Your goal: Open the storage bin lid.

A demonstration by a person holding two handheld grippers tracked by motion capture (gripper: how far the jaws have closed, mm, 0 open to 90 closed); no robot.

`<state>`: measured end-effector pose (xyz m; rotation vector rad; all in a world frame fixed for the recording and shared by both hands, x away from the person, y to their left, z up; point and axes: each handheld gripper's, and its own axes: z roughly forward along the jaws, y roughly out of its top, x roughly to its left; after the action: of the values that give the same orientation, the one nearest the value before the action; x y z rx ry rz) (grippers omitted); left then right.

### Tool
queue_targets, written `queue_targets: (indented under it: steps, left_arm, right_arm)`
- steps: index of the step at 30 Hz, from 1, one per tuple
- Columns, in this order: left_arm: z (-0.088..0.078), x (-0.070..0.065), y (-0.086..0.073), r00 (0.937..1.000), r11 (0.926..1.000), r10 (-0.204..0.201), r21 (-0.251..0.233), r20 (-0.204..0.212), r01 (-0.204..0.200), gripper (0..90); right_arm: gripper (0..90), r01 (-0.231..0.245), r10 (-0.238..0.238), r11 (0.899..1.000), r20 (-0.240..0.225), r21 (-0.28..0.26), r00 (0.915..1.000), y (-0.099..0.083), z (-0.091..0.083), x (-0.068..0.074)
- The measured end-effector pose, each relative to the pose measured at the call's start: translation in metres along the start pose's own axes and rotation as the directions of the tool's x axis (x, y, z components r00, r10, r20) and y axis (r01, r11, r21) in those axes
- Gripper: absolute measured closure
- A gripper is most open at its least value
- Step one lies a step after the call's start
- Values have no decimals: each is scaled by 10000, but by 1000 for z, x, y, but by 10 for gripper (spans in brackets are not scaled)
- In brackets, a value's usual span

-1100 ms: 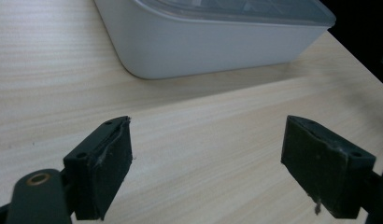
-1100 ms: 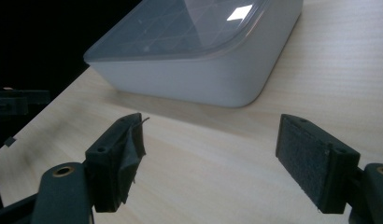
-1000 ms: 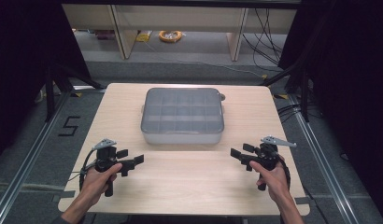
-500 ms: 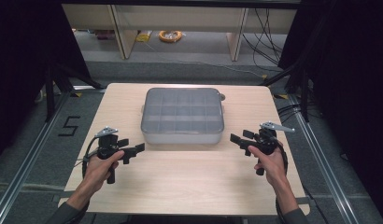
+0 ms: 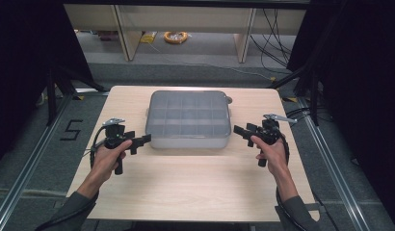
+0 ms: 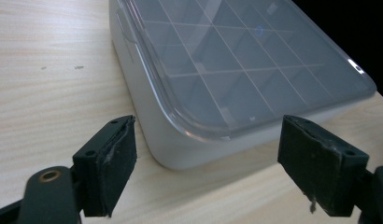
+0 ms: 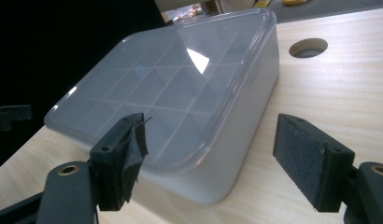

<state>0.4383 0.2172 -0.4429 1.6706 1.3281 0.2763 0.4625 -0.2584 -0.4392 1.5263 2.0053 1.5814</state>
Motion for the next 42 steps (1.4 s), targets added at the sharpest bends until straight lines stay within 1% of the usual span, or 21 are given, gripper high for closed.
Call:
queue_targets:
  steps: [1,5,6,10,11,13,14,15,16,17,19,24,25,27,31,32,34,36,38,39,42]
  left_arm:
    - [3,1,3,10000,10000,-55,9,-24,55,190]
    - [14,5,15,9997,9996,-250,-92,-77,249,190]
    - [17,6,18,9995,9995,-299,-65,-93,298,190]
    - [30,11,26,9984,9985,-535,73,-176,536,187]
    - [33,11,28,9983,9984,-540,147,-205,543,188]
    - [38,12,29,9980,9981,-599,128,-181,601,191]
    - [43,13,31,9968,9968,-780,159,-146,783,190]
    - [47,14,32,9969,9968,-767,223,-149,770,190]
    - [49,15,34,9968,9967,-761,283,-227,767,191]
    - [51,16,35,9965,9965,-780,267,-296,788,191]
    - [55,19,38,9955,9957,-890,242,-318,898,195]
    - [65,29,42,9928,9933,-1063,390,-559,1086,207]
    - [67,29,42,9919,9924,-1145,392,-544,1167,208]
    - [69,30,43,9929,9931,-1035,501,-587,1064,213]
    - [75,27,44,9934,9932,-1002,531,-554,1031,224]
    - [75,27,45,9937,9927,-942,698,-600,983,224]
    - [79,26,45,9924,9921,-1080,574,-594,1114,224]
    - [82,27,46,9920,9911,-1106,681,-612,1147,224]
    - [85,28,47,9918,9906,-1095,747,-665,1144,228]
    - [87,28,47,9916,9906,-1116,720,-650,1163,229]
    - [90,27,49,9922,9911,-1104,675,-586,1143,261]
  right_arm:
    - [267,379,-378,9992,119,-90,9992,2,3,-4]
    - [273,-220,220,9997,-73,66,9997,10,13,-2]
    - [273,133,-133,9999,4,29,9999,12,16,-6]
    - [274,-378,377,9992,59,143,9993,17,28,-9]
    - [274,-156,155,9998,22,96,9999,19,31,-13]
    - [277,-256,256,9997,126,43,9996,20,39,-18]
    - [287,-873,870,9959,142,217,9961,21,41,-15]
    - [293,-346,345,9994,232,33,9991,21,45,-21]
    - [295,-1052,1048,9941,175,270,9943,21,46,-17]
    - [304,-497,496,9988,186,18,9986,22,50,-24]
    - [329,-814,812,9966,185,84,9965,24,54,-25]
    - [334,-677,672,9975,261,196,9974,27,66,-25]
    - [341,-996,988,9944,262,344,9948,28,67,-22]
    - [344,-717,699,9963,389,473,9968,28,73,-23]
    - [358,-1455,1430,9865,379,745,9890,28,81,-20]
    - [359,-1000,976,9931,408,612,9944,27,84,-24]
    - [363,-1394,1372,9876,354,721,9899,26,86,-22]
    - [370,-1146,1131,9915,259,623,9932,26,90,-25]
    - [378,-1504,1489,9863,260,684,9885,26,90,-22]
    - [383,-1066,1058,9928,167,539,9942,26,91,-26]
    - [381,-1525,1516,9863,192,625,9883,27,91,-22]
